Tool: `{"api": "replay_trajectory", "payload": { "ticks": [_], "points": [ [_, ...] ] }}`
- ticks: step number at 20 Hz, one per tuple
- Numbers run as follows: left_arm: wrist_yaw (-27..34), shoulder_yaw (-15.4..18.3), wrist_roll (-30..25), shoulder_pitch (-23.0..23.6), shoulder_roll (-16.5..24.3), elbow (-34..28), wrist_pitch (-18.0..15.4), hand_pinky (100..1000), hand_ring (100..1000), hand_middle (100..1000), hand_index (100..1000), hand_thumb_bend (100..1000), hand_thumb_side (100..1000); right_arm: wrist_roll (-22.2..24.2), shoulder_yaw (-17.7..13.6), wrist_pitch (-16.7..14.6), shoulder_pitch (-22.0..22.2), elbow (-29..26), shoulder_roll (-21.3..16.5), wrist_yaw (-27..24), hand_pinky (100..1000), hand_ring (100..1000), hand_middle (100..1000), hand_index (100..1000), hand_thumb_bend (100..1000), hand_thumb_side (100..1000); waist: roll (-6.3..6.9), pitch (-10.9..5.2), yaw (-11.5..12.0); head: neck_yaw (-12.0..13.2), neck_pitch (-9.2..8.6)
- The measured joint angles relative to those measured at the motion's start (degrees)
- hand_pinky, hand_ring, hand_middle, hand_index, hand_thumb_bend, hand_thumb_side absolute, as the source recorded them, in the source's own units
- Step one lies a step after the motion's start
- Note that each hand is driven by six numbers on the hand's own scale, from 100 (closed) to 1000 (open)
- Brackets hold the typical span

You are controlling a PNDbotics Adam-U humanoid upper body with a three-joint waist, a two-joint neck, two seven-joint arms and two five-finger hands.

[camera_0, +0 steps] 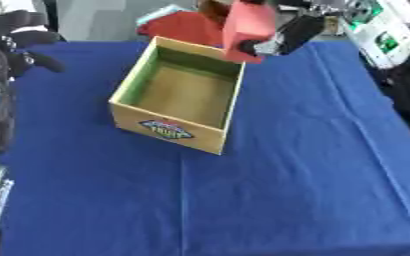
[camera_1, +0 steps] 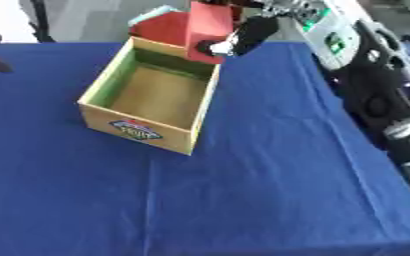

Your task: Pick up objects on the table and place them in the box.

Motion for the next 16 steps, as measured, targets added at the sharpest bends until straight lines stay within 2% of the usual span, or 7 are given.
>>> {"api": "replay_trajectory", "payload": {
  "ticks": [9, 16],
  "points": [
    [0.78, -0.58, -0.67, -1.17, -1.14, 0.0, 0.12, 570, 752, 767, 854, 100, 866, 0.63, -1.98, -2.73, -2.5, 7.93, 8.62, 4.53, 669, 566, 470, 732, 100, 504, 0.23, 0.57, 1.51, -0.9, -0.51],
    [1.22, -0.59, -0.86, -1.9, -1.19, 0.0, -0.06, 571, 752, 767, 854, 100, 865, 0.72, -3.32, -3.11, -2.61, 11.19, 11.49, 7.13, 687, 577, 478, 740, 100, 493, 0.31, 0.71, 2.34, -1.28, -0.74]
  ]
}}
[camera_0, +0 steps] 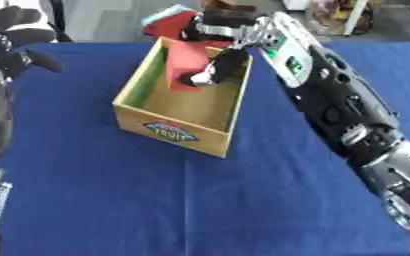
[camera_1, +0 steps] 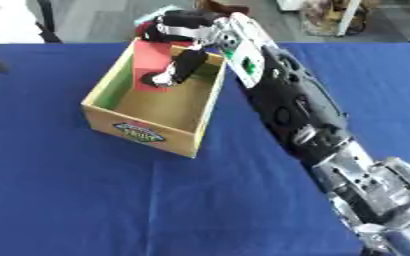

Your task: Pick up objects on the table and place them in the box.

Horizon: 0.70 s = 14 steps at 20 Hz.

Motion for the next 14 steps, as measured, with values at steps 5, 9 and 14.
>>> {"api": "replay_trajectory", "payload": {
  "ticks": [5, 9, 14],
  "points": [
    [0.05, -0.01, -0.03, -0.6, -0.03, 0.0, -0.04, 571, 753, 768, 854, 100, 864, -2.28, -1.56, 2.0, -0.05, 3.72, 1.31, 3.41, 698, 588, 489, 747, 100, 489, 0.01, 0.57, 0.69, -0.2, -0.25],
    [0.21, -0.01, -0.13, -0.95, -0.31, 0.0, -0.14, 571, 753, 768, 853, 100, 864, -3.52, -2.11, 2.01, -0.02, 6.44, 2.51, 6.92, 724, 636, 532, 781, 126, 484, 0.08, 0.74, 0.96, -0.27, -0.25],
    [0.47, -0.02, -0.23, -1.13, -0.51, 0.0, -0.24, 571, 753, 768, 853, 100, 865, -4.04, -3.04, 0.48, 0.59, 9.3, 3.94, 11.44, 738, 723, 624, 820, 184, 471, 0.33, 0.96, 1.06, -0.46, -0.26]
  ]
}}
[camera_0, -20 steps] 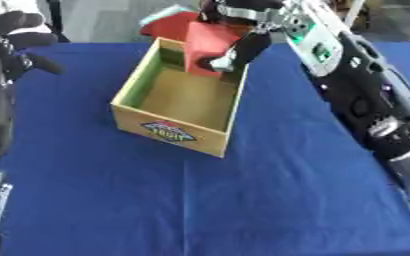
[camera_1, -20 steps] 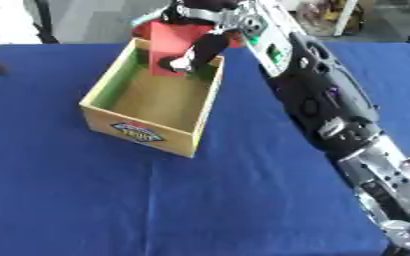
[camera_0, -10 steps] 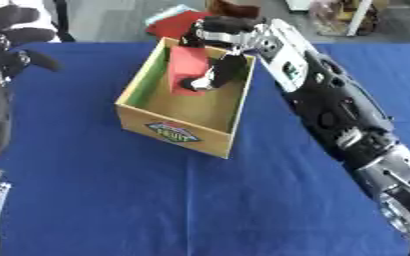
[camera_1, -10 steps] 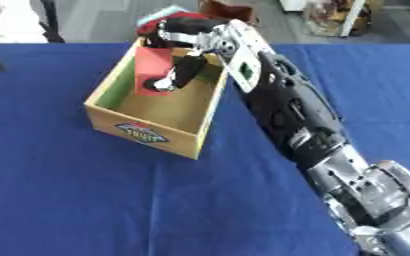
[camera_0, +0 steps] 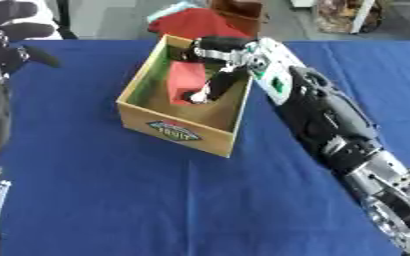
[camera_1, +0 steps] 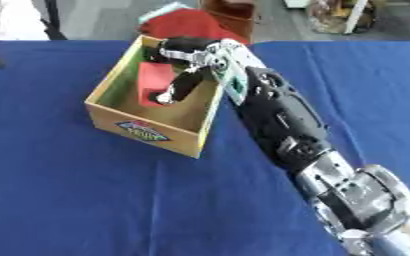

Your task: Pick up objects on the table and place them in the box.

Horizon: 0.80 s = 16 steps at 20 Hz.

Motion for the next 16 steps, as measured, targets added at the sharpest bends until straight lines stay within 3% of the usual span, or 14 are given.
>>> {"api": "replay_trajectory", "payload": {
  "ticks": [7, 10, 12, 16],
  "points": [
    [0.05, -0.11, -0.16, -0.03, -0.02, 0.0, 0.1, 571, 754, 769, 854, 100, 865, -0.85, -1.61, -0.79, 0.21, 1.9, 1.34, 5.6, 821, 818, 761, 868, 299, 429, 0.02, 0.25, 0.0, -0.51, -0.06],
    [0.05, -0.23, -0.25, -0.03, -0.02, 0.0, 0.16, 571, 754, 769, 854, 100, 865, -1.18, -1.98, 0.06, 0.21, 2.23, 1.54, 7.99, 862, 856, 809, 883, 377, 303, 0.03, 0.25, 0.0, -0.56, -0.43],
    [0.06, -0.32, -0.27, -0.03, -0.04, 0.0, 0.17, 570, 754, 770, 854, 100, 866, -1.64, -2.26, 0.63, 0.21, 2.23, 1.69, 9.69, 865, 857, 808, 882, 392, 100, 0.03, 0.25, -0.01, -0.56, -0.44],
    [0.07, -0.33, -0.39, -0.03, -0.06, 0.0, 0.15, 570, 755, 770, 854, 100, 867, -2.87, -2.75, 1.67, 0.21, 2.18, 1.8, 11.18, 858, 850, 797, 874, 395, 100, 0.04, 0.25, -0.04, -0.56, -0.44]
  ]
}}
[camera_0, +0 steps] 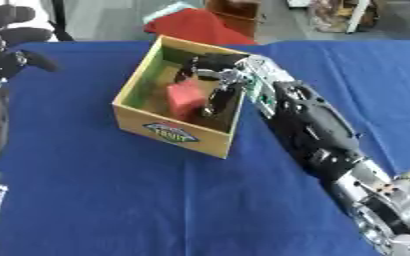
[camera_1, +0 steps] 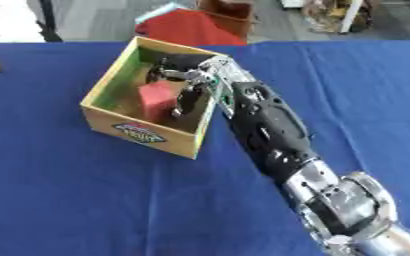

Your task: Pick up objects on the table and place them in the box.

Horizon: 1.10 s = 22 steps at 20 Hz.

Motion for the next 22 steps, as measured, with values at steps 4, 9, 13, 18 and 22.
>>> {"api": "replay_trajectory", "payload": {
  "ticks": [4, 9, 13, 18, 22],
  "points": [
    [0.0, -0.01, -0.23, 0.0, -0.28, 0.0, 0.13, 570, 755, 771, 854, 100, 867, -1.0, -0.21, 0.94, -0.14, -0.63, 0.39, -0.12, 865, 857, 807, 879, 385, 100, 0.09, 0.0, -0.03, 0.0, 0.0],
    [0.0, -0.01, -0.34, 0.0, -0.41, 0.0, 0.13, 570, 756, 771, 854, 100, 867, -1.41, 0.24, 0.96, 0.16, -3.11, -0.38, -2.06, 858, 850, 800, 874, 319, 100, -0.01, -0.04, -0.77, 0.2, 0.0],
    [0.0, -0.01, -0.48, 0.02, -0.4, 0.0, 0.23, 570, 756, 772, 854, 100, 867, -1.41, 1.29, -0.3, 1.42, -6.89, -4.84, -5.07, 852, 839, 795, 874, 336, 100, -0.03, -0.14, -0.63, 0.29, 0.0],
    [0.0, -0.01, -0.67, 0.08, -0.4, 0.0, 0.36, 570, 756, 772, 853, 100, 864, -0.35, 2.34, 0.45, 1.5, -12.11, -8.87, -9.36, 854, 835, 793, 878, 304, 100, -0.08, -0.58, -0.7, 0.33, 0.01],
    [-0.02, -0.01, -0.73, 0.2, -0.39, 0.0, 0.41, 570, 756, 772, 853, 100, 863, 1.24, 3.12, 1.72, 1.67, -16.87, -11.36, -12.74, 856, 834, 788, 876, 281, 100, -0.2, -0.86, -0.96, 0.6, 0.03]
  ]
}}
